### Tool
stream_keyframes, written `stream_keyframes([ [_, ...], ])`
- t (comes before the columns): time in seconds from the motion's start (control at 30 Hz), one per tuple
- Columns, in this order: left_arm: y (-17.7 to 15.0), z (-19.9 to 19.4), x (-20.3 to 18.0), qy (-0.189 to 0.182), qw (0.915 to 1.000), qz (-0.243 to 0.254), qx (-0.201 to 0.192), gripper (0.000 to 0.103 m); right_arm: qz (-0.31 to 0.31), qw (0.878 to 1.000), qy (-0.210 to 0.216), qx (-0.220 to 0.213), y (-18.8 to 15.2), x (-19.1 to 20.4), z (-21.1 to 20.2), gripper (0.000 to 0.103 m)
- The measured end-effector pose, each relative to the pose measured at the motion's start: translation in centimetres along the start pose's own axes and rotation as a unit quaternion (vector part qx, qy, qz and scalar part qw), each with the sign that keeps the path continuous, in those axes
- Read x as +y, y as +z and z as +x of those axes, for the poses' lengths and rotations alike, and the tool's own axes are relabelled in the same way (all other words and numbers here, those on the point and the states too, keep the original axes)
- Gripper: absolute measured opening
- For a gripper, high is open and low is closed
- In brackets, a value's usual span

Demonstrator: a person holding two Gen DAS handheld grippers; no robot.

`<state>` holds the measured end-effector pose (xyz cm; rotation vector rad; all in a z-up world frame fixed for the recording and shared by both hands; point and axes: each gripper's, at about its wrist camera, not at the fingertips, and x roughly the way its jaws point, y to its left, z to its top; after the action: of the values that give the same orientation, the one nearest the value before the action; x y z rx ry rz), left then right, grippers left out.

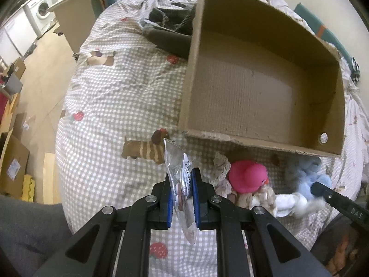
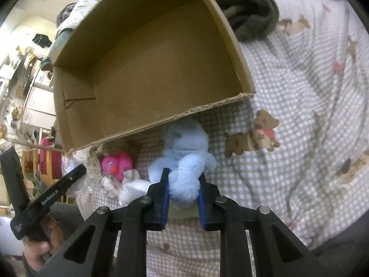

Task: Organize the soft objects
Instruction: 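Carry the plastic bag and blue sock bundle into the box with both grippers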

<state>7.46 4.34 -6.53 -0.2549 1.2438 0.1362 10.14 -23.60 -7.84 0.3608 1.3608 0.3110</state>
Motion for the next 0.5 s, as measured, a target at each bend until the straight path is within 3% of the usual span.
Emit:
stream_keyframes([
  [0.17, -1.6, -1.2, 1.3, 0.000, 0.9999, -0.017, 0.001, 0.013, -0.008, 1.000, -0.019, -0.022, -1.2, 0.9, -3.6, 0.022],
  [0.5, -1.0, -5.4, 0.1, -0.016, 0.9986, -0.006, -0.051, 0.013, -0.042, 0.995, 0.034, -0.079, -1.2, 2.0, -11.0, 0.022],
])
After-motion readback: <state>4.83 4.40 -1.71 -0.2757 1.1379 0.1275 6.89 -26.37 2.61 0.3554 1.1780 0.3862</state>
